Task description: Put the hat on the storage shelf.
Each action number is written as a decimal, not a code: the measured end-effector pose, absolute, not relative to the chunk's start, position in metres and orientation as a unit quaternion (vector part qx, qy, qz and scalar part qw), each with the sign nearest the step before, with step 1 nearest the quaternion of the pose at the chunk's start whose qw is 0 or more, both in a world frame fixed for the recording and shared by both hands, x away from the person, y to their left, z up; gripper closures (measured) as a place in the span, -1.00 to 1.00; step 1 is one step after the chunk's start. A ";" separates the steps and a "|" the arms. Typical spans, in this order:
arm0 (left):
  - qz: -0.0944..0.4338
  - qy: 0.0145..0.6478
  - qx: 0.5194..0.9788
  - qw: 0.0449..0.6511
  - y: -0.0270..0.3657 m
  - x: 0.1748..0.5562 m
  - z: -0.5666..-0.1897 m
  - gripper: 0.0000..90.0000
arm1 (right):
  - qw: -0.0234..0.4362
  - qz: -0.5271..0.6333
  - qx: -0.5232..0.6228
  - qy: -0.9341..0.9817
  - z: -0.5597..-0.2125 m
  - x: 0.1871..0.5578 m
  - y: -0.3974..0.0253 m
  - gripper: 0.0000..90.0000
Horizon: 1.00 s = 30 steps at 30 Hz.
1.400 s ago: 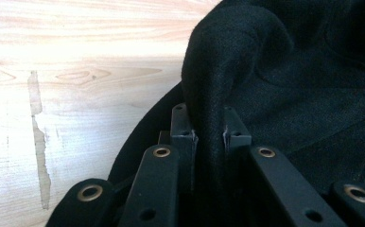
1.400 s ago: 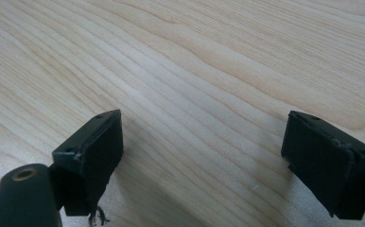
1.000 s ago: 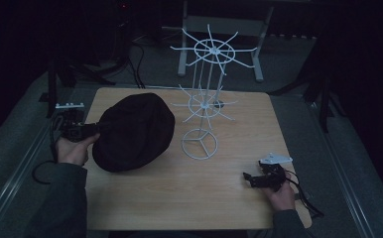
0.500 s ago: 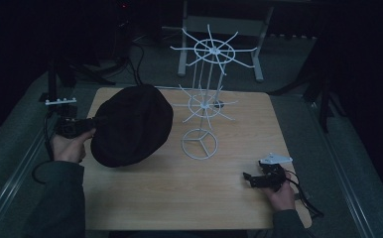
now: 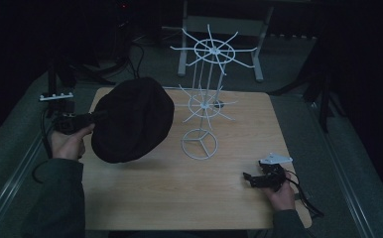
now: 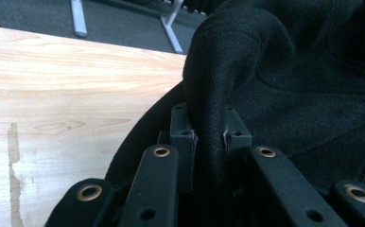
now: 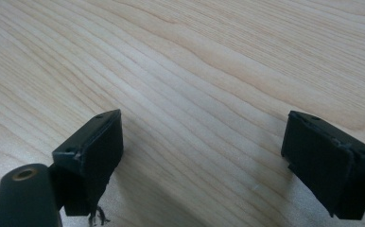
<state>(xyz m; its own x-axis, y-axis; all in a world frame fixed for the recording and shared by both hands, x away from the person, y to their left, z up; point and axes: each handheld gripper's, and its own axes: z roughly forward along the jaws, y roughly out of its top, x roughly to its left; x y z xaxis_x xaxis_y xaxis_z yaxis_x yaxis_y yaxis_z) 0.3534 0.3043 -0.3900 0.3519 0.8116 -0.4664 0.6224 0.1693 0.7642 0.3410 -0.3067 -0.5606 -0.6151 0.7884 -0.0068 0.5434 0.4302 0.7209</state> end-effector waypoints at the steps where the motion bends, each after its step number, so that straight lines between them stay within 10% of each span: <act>1: 0.091 0.561 0.637 0.521 0.304 0.354 -0.389 0.79 | 0.175 0.351 0.402 0.827 -0.561 0.341 -0.307 -0.70; 30: 0.086 0.537 0.631 0.553 0.301 0.359 -0.363 0.78 | 0.175 0.351 0.402 0.828 -0.561 0.341 -0.307 -0.70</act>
<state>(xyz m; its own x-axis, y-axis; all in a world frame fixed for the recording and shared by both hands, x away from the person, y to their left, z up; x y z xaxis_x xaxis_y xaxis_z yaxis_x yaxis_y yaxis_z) 0.3592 0.3012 -0.3634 0.4082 0.7728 -0.4860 0.5836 0.1885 0.7899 0.3411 -0.3068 -0.5605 -0.6158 0.7879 -0.0076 0.5425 0.4310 0.7211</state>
